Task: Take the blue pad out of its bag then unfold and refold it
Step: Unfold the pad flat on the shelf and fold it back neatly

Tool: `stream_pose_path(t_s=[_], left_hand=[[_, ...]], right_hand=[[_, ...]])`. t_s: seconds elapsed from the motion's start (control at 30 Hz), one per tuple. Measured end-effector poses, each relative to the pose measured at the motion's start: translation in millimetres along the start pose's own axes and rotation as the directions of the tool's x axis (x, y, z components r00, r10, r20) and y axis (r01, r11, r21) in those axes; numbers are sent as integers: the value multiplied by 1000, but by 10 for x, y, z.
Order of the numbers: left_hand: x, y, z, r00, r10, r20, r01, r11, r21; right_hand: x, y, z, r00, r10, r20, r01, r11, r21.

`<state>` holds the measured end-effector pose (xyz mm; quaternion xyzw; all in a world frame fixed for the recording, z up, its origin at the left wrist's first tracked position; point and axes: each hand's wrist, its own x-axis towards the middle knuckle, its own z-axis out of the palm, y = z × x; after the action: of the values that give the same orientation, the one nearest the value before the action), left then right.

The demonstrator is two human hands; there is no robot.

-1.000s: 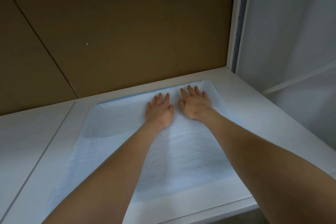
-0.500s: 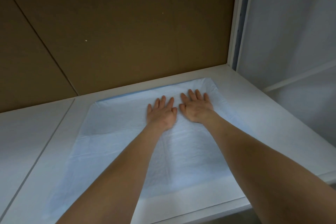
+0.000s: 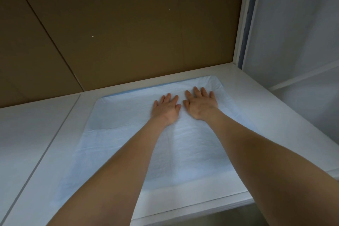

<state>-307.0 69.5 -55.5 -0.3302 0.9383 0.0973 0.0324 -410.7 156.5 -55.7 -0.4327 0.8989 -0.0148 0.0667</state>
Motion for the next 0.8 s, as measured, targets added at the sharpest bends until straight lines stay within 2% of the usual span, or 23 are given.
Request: stream_pose_path(t_s=[0.07,0.13,0.53,0.8], left_hand=[[-87,-50,-37,1000,17,-19,-19,997,-81],[-195,-111,-60,999,5,-52,-9,998,-68],[-1182,-838,-219,983,-171,-64,175,982,70],[-1540,-1059,-123,979,-201,-37,203,976,82]], right_hand=[[-61,-59,-25,999,32,-22,-31,999,42],[-133,-119,-57,997,49,-55,-45,996,78],[-858,-904,-79,988,-152,-28,153,987,48],[-1140,-1307,63,968,-251,10,250,968,26]])
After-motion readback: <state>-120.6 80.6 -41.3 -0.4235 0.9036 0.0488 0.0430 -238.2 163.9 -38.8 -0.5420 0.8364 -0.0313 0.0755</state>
